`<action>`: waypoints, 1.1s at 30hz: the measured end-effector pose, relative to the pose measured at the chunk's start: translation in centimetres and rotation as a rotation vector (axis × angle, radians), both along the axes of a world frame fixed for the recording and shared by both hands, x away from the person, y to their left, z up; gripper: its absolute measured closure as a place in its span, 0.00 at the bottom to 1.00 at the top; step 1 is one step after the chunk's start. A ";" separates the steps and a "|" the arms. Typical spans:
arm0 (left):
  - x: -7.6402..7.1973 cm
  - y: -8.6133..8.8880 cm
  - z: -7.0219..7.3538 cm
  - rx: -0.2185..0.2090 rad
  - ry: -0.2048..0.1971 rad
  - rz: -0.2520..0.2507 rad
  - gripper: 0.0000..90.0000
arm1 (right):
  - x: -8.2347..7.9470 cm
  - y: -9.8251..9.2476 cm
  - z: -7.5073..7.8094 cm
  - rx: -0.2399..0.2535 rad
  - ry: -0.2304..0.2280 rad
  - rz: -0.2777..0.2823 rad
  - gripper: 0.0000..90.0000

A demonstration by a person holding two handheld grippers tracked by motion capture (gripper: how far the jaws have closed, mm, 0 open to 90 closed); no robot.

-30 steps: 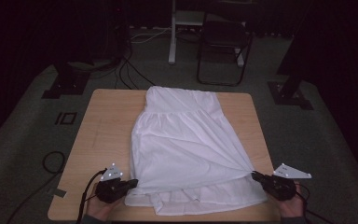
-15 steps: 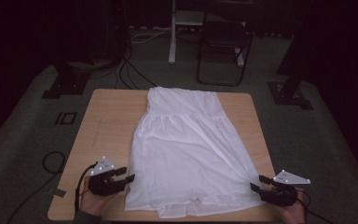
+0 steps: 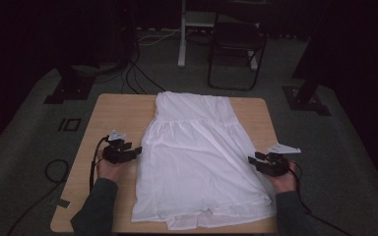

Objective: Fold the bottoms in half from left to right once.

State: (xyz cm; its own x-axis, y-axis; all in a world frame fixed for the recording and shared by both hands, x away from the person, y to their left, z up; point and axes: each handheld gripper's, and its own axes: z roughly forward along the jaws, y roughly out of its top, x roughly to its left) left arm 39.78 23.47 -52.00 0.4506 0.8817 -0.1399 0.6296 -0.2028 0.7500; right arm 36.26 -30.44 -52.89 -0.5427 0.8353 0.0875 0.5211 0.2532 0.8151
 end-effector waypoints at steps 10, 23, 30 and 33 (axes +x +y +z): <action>1.1 -1.8 -2.9 0.044 0.078 -0.051 0.98 | 4.6 2.7 -3.2 -0.089 0.106 0.017 0.96; -7.2 0.7 -2.9 0.075 0.055 -0.079 0.99 | -3.4 3.0 -3.5 -0.103 0.117 0.025 0.99; -11.0 1.7 -2.9 0.068 0.071 -0.099 0.97 | -7.6 2.5 -3.5 -0.092 0.148 0.085 0.97; -11.2 1.7 -2.5 0.074 0.037 -0.121 0.85 | -7.9 2.5 -3.2 -0.093 0.139 0.117 0.84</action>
